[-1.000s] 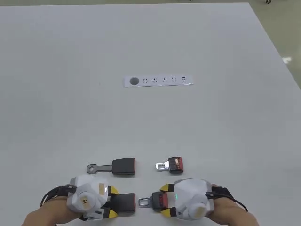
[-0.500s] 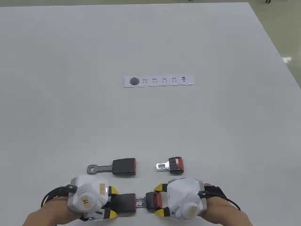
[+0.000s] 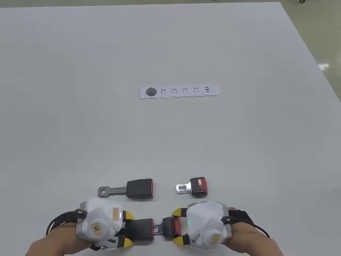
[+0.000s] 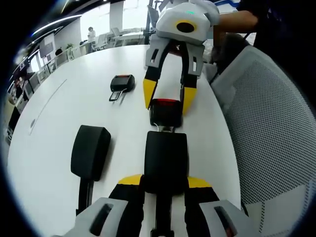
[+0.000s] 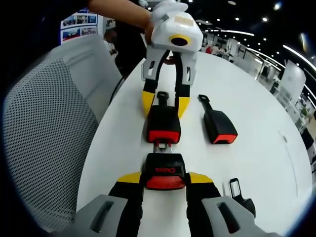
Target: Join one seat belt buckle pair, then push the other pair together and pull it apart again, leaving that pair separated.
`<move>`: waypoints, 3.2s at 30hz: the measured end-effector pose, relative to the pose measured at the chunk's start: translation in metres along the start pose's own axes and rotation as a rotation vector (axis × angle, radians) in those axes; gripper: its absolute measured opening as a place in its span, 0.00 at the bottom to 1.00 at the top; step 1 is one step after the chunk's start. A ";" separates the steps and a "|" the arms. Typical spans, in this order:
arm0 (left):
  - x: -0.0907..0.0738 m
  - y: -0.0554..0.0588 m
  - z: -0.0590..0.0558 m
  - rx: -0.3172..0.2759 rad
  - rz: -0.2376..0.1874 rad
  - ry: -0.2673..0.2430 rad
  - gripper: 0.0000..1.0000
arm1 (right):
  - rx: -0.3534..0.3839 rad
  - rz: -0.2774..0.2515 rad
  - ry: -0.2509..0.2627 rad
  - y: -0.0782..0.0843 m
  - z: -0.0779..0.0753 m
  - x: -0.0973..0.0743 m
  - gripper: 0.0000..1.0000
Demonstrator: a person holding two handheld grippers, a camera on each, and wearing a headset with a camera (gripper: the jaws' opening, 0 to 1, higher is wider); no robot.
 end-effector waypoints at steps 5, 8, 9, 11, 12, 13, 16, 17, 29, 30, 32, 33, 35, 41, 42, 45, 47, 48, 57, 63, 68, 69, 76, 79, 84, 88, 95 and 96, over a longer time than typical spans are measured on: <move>0.000 -0.001 0.000 0.001 0.001 -0.003 0.31 | 0.005 -0.006 0.005 0.001 0.000 0.000 0.29; -0.001 -0.003 -0.001 0.000 0.001 -0.003 0.31 | 0.009 -0.004 0.006 0.001 0.000 0.000 0.29; -0.001 -0.003 -0.001 -0.001 0.002 -0.003 0.31 | 0.010 0.000 0.007 0.001 0.000 0.000 0.29; -0.001 -0.001 0.000 -0.002 0.004 -0.004 0.31 | 0.018 0.003 0.009 0.001 0.000 0.000 0.29; -0.001 -0.001 0.000 -0.002 0.005 -0.004 0.31 | 0.019 0.003 0.009 0.000 0.000 0.000 0.29; 0.000 -0.001 0.000 -0.001 0.007 -0.005 0.31 | 0.023 0.003 0.009 0.000 0.000 0.001 0.29; 0.000 -0.001 0.000 -0.002 0.008 -0.006 0.31 | 0.028 0.007 0.007 -0.001 0.000 0.001 0.28; 0.000 0.000 0.000 -0.003 0.009 -0.006 0.31 | 0.028 0.007 0.007 -0.001 0.000 0.001 0.28; -0.001 -0.002 0.000 0.000 0.028 -0.008 0.31 | 0.058 -0.001 0.010 -0.009 -0.004 0.007 0.28; -0.001 -0.002 0.001 0.000 0.028 -0.008 0.31 | 0.067 -0.007 0.012 -0.010 -0.003 0.008 0.28; -0.002 -0.001 0.001 -0.002 0.028 -0.008 0.31 | 0.067 -0.008 0.014 -0.012 -0.003 0.010 0.28; -0.001 0.000 0.001 -0.002 0.029 -0.009 0.31 | 0.069 -0.009 0.015 -0.013 -0.002 0.010 0.28; -0.001 -0.001 0.001 0.000 0.030 -0.010 0.31 | 0.074 -0.010 0.019 -0.013 -0.002 0.009 0.28; -0.001 -0.002 0.000 -0.004 0.031 -0.011 0.31 | 0.086 -0.011 0.031 -0.016 0.000 0.009 0.28; -0.001 -0.001 0.001 -0.005 0.031 -0.011 0.31 | 0.087 -0.011 0.032 -0.016 0.000 0.010 0.28; -0.001 0.000 0.001 -0.007 0.032 -0.013 0.31 | 0.092 -0.012 0.034 -0.016 0.000 0.011 0.28; -0.001 -0.001 0.000 -0.009 0.035 -0.013 0.30 | 0.094 -0.012 0.036 -0.018 0.000 0.012 0.28; 0.000 -0.002 0.000 -0.007 0.034 -0.013 0.30 | 0.096 -0.015 0.041 -0.019 0.001 0.011 0.28; -0.001 0.000 0.000 -0.008 0.031 -0.017 0.31 | 0.095 -0.004 0.036 -0.020 -0.001 0.015 0.28; -0.002 -0.002 0.000 0.008 0.026 -0.011 0.31 | 0.078 -0.015 0.027 -0.017 -0.003 0.015 0.28; -0.001 -0.003 0.000 0.007 0.024 -0.006 0.31 | 0.084 -0.044 0.024 -0.014 -0.004 0.017 0.28; -0.001 -0.004 0.000 0.010 0.032 -0.004 0.31 | 0.088 -0.040 0.024 -0.014 -0.004 0.017 0.28; -0.001 -0.004 -0.001 0.015 0.036 -0.006 0.31 | 0.083 -0.036 0.015 -0.013 -0.003 0.016 0.28; -0.001 -0.002 -0.001 0.026 0.037 0.000 0.31 | 0.081 -0.041 0.009 -0.012 -0.002 0.015 0.28; 0.000 -0.001 -0.001 0.037 0.051 0.007 0.31 | 0.075 -0.019 0.011 -0.012 -0.001 0.016 0.28; 0.002 -0.001 -0.002 0.032 0.033 0.004 0.31 | 0.089 -0.044 0.014 -0.011 -0.001 0.013 0.29; 0.000 -0.003 -0.001 0.036 0.038 0.003 0.32 | 0.093 -0.031 0.011 -0.012 0.000 0.012 0.30; 0.000 -0.003 -0.001 0.036 0.038 0.003 0.32 | 0.098 -0.029 0.010 -0.013 -0.001 0.012 0.31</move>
Point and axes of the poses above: the centre of the closed fingertips' face, and the gripper's own axes: x roughly forward along the fingers, z roughly to its left, y roughly out of its underside, the point moved 4 cm from there along -x, roughly backward along the fingers, and after that the axes turned 7 degrees about -z, right-handed, at the moved point
